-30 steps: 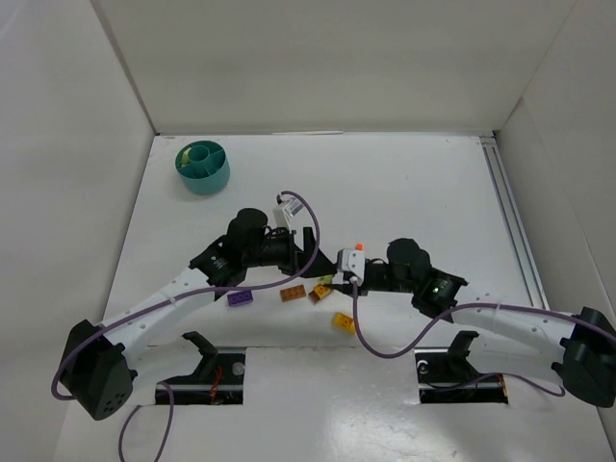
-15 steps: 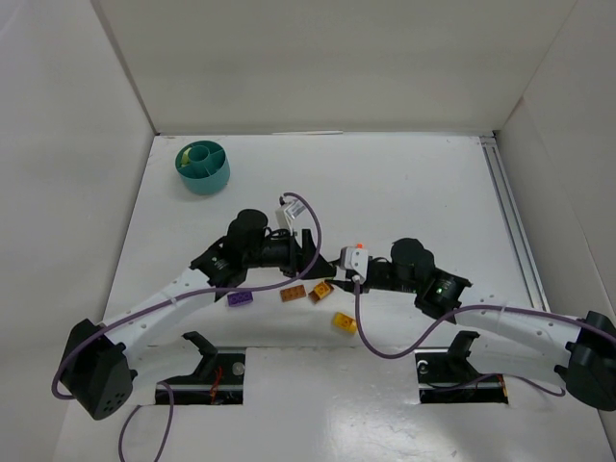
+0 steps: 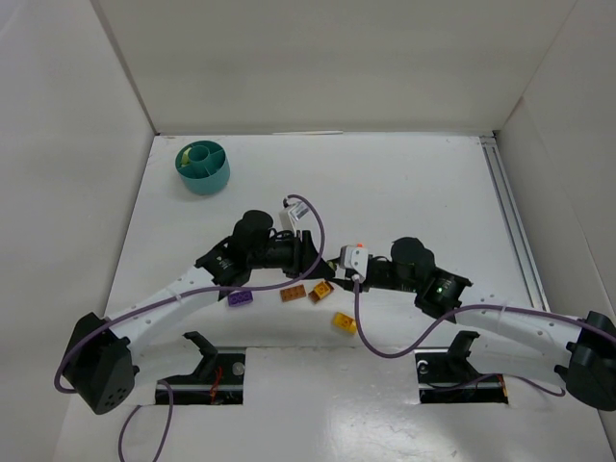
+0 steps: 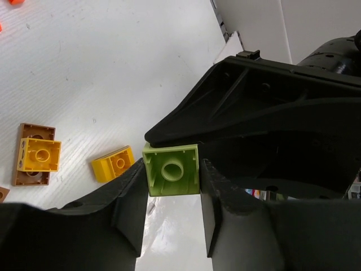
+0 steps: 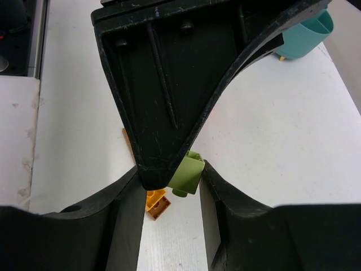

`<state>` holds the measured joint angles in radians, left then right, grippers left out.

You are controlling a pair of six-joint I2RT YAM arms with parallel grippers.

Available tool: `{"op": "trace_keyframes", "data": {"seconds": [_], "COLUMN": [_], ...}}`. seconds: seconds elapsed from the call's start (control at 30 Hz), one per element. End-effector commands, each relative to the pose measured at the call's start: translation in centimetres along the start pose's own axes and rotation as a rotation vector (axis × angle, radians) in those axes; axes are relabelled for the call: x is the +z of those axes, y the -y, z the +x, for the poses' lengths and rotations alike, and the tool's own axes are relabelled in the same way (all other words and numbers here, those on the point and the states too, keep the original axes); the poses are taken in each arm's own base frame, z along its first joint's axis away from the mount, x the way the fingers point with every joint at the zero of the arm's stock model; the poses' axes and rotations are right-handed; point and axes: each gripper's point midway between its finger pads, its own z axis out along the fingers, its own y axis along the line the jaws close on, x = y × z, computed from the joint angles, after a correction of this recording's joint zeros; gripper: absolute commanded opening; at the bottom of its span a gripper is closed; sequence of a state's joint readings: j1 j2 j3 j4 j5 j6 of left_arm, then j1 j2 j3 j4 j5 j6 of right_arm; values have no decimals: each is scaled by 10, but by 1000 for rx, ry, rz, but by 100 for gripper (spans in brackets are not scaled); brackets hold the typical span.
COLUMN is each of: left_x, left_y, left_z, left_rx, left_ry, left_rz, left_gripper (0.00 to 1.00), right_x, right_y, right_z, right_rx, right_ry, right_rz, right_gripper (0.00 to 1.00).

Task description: Sort the legos into containers by color

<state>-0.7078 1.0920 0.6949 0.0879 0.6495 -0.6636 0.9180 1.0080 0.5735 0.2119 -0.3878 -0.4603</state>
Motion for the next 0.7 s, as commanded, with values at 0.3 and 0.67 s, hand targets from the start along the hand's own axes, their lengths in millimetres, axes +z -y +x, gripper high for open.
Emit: {"op": "trace_keyframes", "data": {"seconds": [0.3, 0.67], "left_x": [-17, -75], "left_y": [8, -57], "left_z": [-55, -156], "left_rx": [51, 1], "left_ry": [187, 417], "left_rz": [-169, -455], "left_gripper": [8, 7], "right_x": [-2, -13], "right_y": [29, 86], "right_z": [-31, 4], "right_rx": [1, 91], "right_ry": [56, -139], "right_rz": [126, 420], "right_gripper": [63, 100]}}
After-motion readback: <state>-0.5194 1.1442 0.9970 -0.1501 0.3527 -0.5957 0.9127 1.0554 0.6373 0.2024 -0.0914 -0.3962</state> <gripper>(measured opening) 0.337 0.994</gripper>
